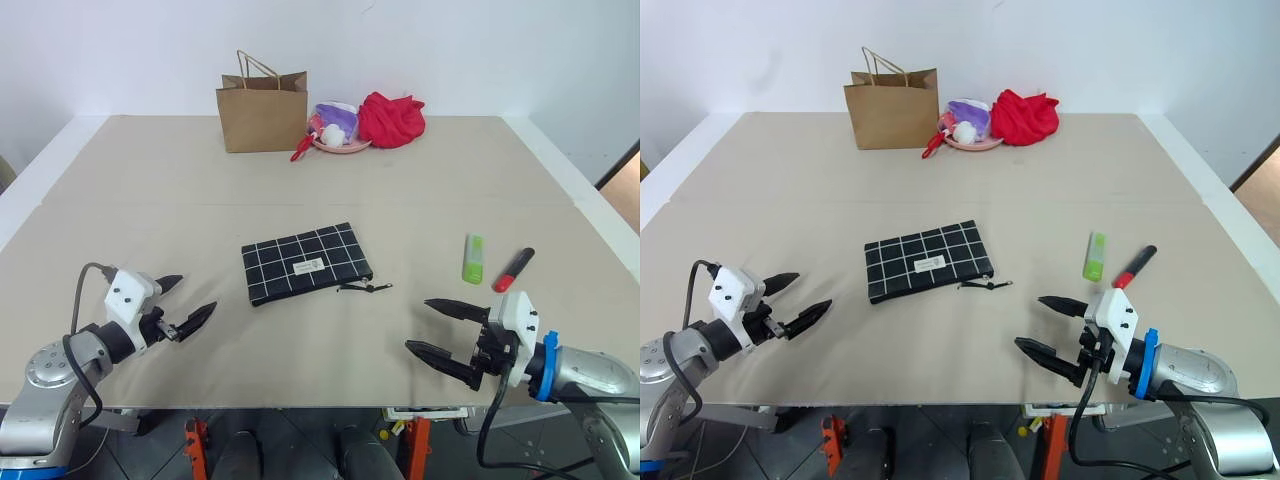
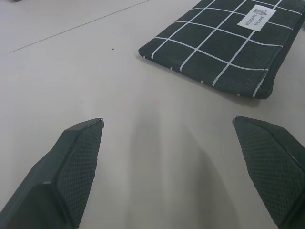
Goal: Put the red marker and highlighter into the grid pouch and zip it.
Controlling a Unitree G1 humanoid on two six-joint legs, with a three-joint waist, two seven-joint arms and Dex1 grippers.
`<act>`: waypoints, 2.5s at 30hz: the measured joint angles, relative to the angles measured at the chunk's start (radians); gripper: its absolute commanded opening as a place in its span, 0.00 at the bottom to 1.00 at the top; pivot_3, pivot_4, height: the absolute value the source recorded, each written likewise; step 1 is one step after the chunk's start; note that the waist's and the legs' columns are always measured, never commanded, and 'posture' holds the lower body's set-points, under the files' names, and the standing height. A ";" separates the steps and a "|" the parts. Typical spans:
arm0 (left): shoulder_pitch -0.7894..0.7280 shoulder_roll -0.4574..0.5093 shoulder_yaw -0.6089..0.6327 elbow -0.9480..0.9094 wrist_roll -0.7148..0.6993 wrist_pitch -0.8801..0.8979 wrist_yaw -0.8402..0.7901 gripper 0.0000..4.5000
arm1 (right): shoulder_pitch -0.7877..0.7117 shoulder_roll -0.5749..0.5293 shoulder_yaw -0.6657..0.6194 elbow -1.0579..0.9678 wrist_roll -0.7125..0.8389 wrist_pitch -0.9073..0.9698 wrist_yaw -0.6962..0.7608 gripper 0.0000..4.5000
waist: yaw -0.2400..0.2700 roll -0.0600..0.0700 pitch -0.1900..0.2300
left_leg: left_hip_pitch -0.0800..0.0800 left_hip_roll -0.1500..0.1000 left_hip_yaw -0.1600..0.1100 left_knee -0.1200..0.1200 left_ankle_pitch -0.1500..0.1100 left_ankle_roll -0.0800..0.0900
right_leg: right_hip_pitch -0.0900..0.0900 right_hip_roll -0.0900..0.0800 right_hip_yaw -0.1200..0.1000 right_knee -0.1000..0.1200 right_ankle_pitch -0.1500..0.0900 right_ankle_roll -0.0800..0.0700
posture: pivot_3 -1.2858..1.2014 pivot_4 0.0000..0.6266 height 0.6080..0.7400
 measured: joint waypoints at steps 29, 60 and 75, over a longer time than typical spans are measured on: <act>-0.043 0.048 -0.078 0.067 0.079 -0.147 -0.158 1.00 | -0.383 0.198 0.159 0.043 -0.010 0.181 -0.249 0.01 | -0.006 -0.001 0.000 | 0.000 0.002 0.001 0.000 0.000 0.000 | -0.002 0.001 0.000 0.000 0.003 -0.003 | 0.52 0.24 1.00; -0.226 0.116 -0.185 0.292 0.285 -0.521 -0.193 1.00 | -0.610 0.414 0.391 0.484 -0.367 0.070 -0.443 0.01 | -0.005 -0.001 0.000 | 0.001 0.003 0.001 -0.004 0.003 0.000 | -0.002 0.003 0.000 0.001 0.005 -0.002 | 0.52 0.24 1.00; -0.570 0.086 -0.419 0.773 0.535 -1.144 -0.171 1.00 | -0.601 0.429 0.381 0.472 -0.380 0.079 -0.455 0.01 | 0.002 0.001 -0.001 | 0.001 0.002 0.001 -0.004 0.006 0.004 | -0.001 0.003 -0.001 0.001 0.008 0.004 | 0.52 0.24 1.00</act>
